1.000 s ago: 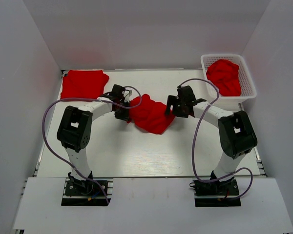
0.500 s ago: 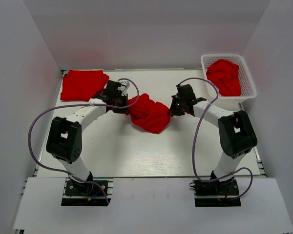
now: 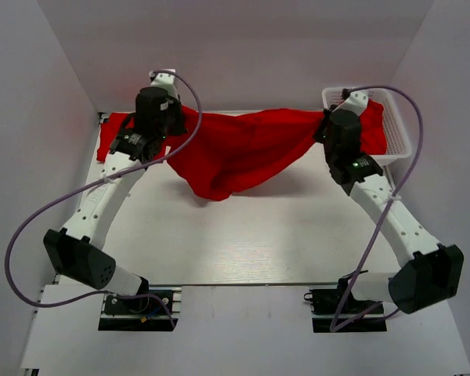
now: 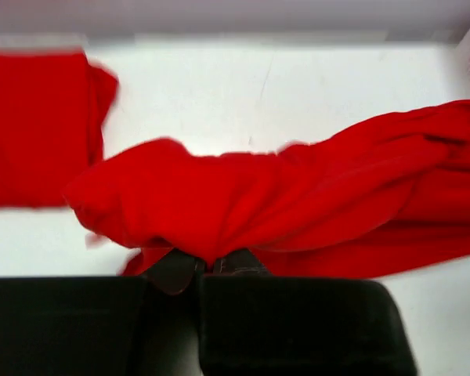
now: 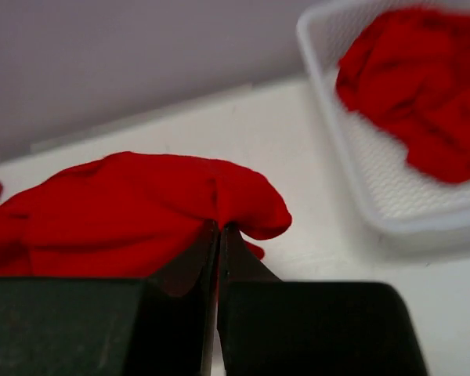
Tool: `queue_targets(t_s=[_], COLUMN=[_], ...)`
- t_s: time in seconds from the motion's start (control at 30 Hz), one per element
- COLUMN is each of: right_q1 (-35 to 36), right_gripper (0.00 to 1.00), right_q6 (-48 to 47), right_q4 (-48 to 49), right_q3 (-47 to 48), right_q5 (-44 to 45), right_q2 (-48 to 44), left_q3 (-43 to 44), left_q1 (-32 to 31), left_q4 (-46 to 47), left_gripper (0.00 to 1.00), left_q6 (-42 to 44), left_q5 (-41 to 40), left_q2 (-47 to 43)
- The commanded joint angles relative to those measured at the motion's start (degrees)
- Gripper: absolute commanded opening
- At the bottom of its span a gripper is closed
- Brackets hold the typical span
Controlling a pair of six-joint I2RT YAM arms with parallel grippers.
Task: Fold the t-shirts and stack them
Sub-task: Flatten out the tshirt
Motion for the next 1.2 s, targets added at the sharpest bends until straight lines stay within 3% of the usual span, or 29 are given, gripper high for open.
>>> queue_targets(t_s=[0.0,0.2,0.47,0.7,0.9,1.03,1.17], right_q1=[-0.51,-0.77,-0.6,-0.68,-0.6,-0.51,-0.68], right_gripper=[0.0,0.0,0.0,0.0,0.0,0.0,0.0], right_q6=[-6.75,-16.22,-26.43,-31.45,-34.27,-34.18,-33.31], right_q4=[9.69,18.14,20.88,21.93,24.13,23.08,24.56], right_q3=[3.96,7.3,17.23,24.71,25.77,24.63,20.77], right_q5=[9.49,14.05,11.78,9.4,10.37,10.02,12.74], right_q2=[-4.5,-11.18,-16.8,-19.71,-22.61,-22.61,-20.51], left_q3=[3.82,9.0,16.99,22.61,26.83,25.45,17.38], left_q1=[-0.06,-0.06,-0.06,-0.06,-0.06,0.47,0.47], left_q4=[1.77,5.73,7.14,6.61,3.81,3.88,7.74], left_gripper=[0.0,0.0,0.0,0.0,0.0,0.0,0.0], left_q6=[4.08,9.62,15.08,17.72,18.25,16.32,12.99], left_q5=[-0.47,3.5,10.0,7.64,5.7,9.12,1.95], left_q2=[-5.0,-10.98,-16.0,-20.56,-21.09,-21.09,-21.09])
